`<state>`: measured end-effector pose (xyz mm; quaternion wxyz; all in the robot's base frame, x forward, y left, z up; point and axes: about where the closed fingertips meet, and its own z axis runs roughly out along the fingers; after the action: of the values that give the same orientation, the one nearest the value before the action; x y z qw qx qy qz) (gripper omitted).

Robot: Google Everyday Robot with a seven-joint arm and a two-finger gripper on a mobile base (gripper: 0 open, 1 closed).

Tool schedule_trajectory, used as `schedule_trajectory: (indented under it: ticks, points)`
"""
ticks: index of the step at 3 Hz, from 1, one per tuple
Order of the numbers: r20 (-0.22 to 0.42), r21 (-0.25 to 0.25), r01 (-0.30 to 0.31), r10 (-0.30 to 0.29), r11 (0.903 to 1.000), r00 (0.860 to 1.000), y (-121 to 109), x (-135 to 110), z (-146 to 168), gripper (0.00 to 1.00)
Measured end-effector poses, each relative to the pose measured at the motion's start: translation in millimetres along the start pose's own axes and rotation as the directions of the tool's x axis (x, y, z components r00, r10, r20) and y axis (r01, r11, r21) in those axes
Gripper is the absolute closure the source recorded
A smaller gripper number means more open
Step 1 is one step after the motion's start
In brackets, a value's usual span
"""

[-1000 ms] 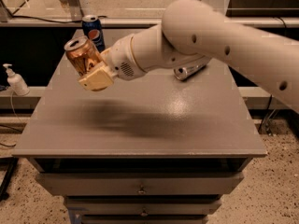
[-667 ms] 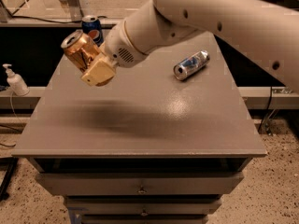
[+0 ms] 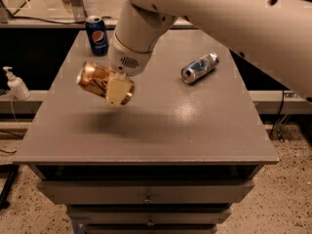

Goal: Knock orange can over

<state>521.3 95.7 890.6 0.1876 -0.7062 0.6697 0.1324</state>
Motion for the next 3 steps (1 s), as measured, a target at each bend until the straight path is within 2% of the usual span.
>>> schedule_trajectory:
  ticks: [1,2,3]
  points:
    - [-0.233,-0.048,0.037,-0.047,0.9982,0.971,9,33,8,1.0]
    - [-0.366,-0.072,0.054,-0.076,0.996,0.927,11,50,9,1.0]
    - [-0.428,-0.1,0.06,-0.098,0.9932,0.898,13,57,15,0.83]
